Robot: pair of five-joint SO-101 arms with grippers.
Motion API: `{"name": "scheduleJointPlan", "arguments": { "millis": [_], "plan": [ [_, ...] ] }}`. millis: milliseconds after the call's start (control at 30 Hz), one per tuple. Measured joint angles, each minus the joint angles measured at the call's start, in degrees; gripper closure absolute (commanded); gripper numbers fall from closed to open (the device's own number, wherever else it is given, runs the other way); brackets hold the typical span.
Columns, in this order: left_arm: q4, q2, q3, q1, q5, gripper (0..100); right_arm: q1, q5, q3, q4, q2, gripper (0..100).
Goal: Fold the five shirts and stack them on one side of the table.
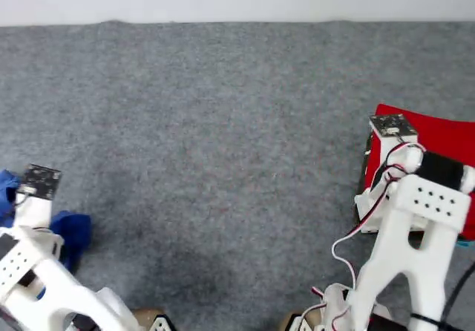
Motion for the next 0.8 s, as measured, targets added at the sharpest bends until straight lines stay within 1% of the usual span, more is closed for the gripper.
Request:
{"name": "scheduleJointPlan", "arguments": {
  "millis": [100,267,333,433,567,700,800],
  "plan": [
    [-2.9,0.0,0.8,0.9,1.7,99,0.0,-0.7,1.2,0.0,-1.1,99.0],
    [-2.5,0.0,-1.3,3.4,2.3,99,0.0,-0.7,2.5,0.0,-3.2,99.0],
    [0.2,0.0,-5.0,5.1,3.3,99,0.0,-0.9,2.5,0.0,-3.9,99.0],
    [6.1,0.0,-11.9,9.3,8.3,99,0.0,-0.9,2.5,0.0,-4.8,99.0],
    [12.7,0.0,-22.2,17.8,18.5,99,0.0,-0.9,2.5,0.0,-4.9,99.0],
    [17.0,0.0,-33.0,29.5,28.0,99,0.0,-0.9,2.5,0.0,-4.9,99.0],
    [18.2,0.0,-40.9,38.9,33.1,99,0.0,-0.9,2.5,0.0,-4.9,99.0]
  ]
}}
